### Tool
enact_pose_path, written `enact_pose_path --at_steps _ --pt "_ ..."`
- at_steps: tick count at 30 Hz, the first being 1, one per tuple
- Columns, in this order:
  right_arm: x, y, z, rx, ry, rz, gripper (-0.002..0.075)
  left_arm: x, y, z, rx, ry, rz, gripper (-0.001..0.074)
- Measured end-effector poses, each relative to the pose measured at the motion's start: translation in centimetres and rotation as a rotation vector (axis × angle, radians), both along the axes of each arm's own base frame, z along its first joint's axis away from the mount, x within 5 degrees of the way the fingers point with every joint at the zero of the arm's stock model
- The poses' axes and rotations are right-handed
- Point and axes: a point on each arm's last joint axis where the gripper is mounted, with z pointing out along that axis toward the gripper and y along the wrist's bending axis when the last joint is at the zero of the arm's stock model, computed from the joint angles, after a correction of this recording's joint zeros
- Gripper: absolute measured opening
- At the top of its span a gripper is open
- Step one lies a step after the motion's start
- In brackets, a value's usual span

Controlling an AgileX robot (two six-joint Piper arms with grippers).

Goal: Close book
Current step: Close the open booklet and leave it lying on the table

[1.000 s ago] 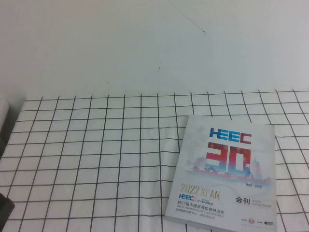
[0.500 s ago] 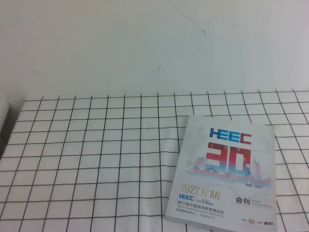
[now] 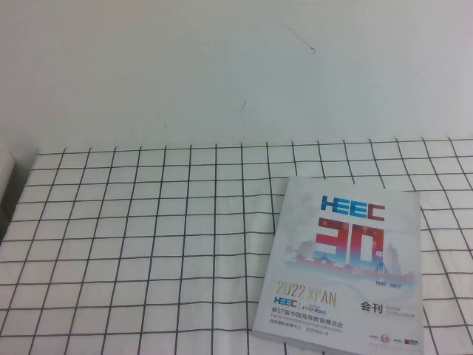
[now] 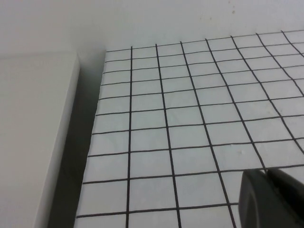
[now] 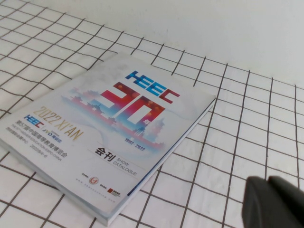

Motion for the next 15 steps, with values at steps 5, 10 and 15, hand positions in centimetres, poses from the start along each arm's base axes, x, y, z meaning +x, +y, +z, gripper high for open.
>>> enact_pose_path --at_steps 5,10,15 --pt "0.00 0.00 0.00 0.000 0.000 0.000 -0.0003 0.00 0.02 0.00 -0.113 0.002 0.032 -0.0004" --pt "0.00 0.00 0.00 0.000 0.000 0.000 -0.0003 0.00 0.02 -0.01 -0.160 0.004 0.045 -0.0004" --pt "0.00 0.00 0.00 0.000 0.000 0.000 -0.0003 -0.01 0.02 -0.03 -0.089 0.005 0.027 -0.0004"
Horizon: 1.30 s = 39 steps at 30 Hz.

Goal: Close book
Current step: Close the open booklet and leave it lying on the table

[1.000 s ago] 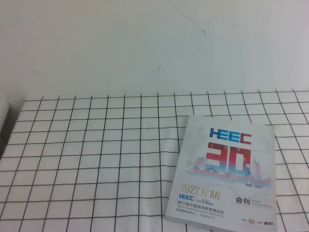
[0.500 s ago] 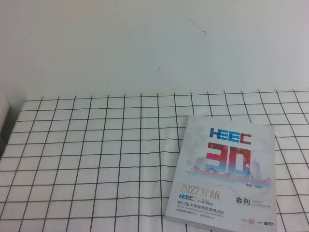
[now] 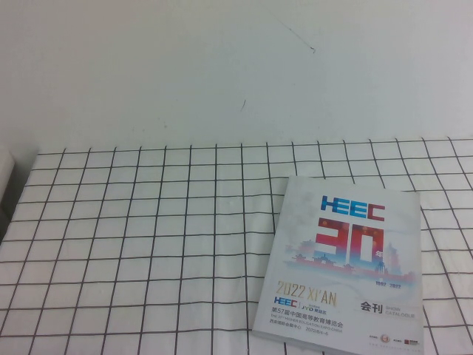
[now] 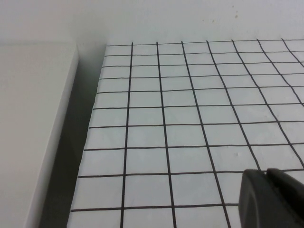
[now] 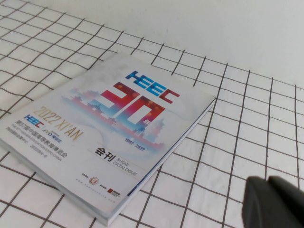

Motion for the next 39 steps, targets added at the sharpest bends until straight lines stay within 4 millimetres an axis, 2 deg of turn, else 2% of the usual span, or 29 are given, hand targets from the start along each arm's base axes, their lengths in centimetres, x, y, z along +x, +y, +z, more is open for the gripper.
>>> enact_pose_path --at_steps 5,28,33,39 --pt "0.0 0.0 0.0 0.000 0.000 0.000 -0.0003 0.0 0.0 0.0 0.039 -0.001 -0.010 -0.0004" --pt "0.0 0.0 -0.3 0.003 -0.011 0.000 -0.0003 0.0 -0.1 0.0 0.016 0.006 -0.016 -0.0004" --pt "-0.1 -0.2 -1.9 0.021 -0.078 -0.044 -0.0003 0.0 -0.1 0.0 0.016 0.008 -0.016 -0.0004" --pt "1.3 -1.0 -6.0 -0.040 -0.083 -0.256 -0.0003 0.0 -0.1 0.0 0.016 0.010 -0.016 -0.0004"
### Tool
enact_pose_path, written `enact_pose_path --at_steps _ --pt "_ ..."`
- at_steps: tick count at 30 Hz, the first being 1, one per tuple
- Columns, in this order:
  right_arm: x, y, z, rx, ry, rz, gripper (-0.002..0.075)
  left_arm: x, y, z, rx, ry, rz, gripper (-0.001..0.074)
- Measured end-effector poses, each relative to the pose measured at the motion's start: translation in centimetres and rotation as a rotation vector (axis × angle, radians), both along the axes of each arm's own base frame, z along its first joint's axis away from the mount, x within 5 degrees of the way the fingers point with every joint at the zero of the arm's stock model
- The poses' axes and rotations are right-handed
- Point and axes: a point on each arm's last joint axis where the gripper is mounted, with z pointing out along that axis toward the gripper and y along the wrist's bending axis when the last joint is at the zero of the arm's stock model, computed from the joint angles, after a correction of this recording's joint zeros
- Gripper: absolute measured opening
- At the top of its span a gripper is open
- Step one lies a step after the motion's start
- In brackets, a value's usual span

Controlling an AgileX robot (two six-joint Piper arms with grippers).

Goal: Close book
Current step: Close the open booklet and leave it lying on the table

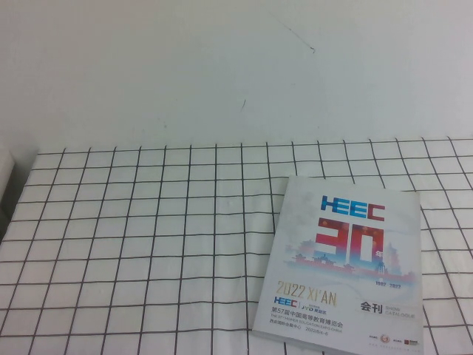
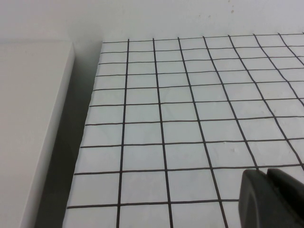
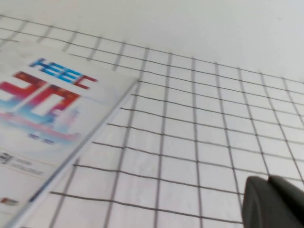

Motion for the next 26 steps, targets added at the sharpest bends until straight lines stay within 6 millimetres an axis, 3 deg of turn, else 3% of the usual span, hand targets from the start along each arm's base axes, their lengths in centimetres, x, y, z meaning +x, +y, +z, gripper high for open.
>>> enact_pose_path --at_steps 5,16,26 --pt "0.7 -0.6 -3.0 0.018 -0.006 -0.140 -0.0003 0.0 0.0 0.0 0.000 0.001 0.000 -0.0004" --pt "0.7 -0.4 -3.1 0.147 -0.004 -0.162 -0.0003 0.0 0.0 0.0 -0.002 0.003 0.000 -0.0004" --pt "0.7 0.2 -3.2 0.169 0.009 -0.066 -0.0003 0.0 0.0 0.0 -0.002 0.003 0.000 -0.0004"
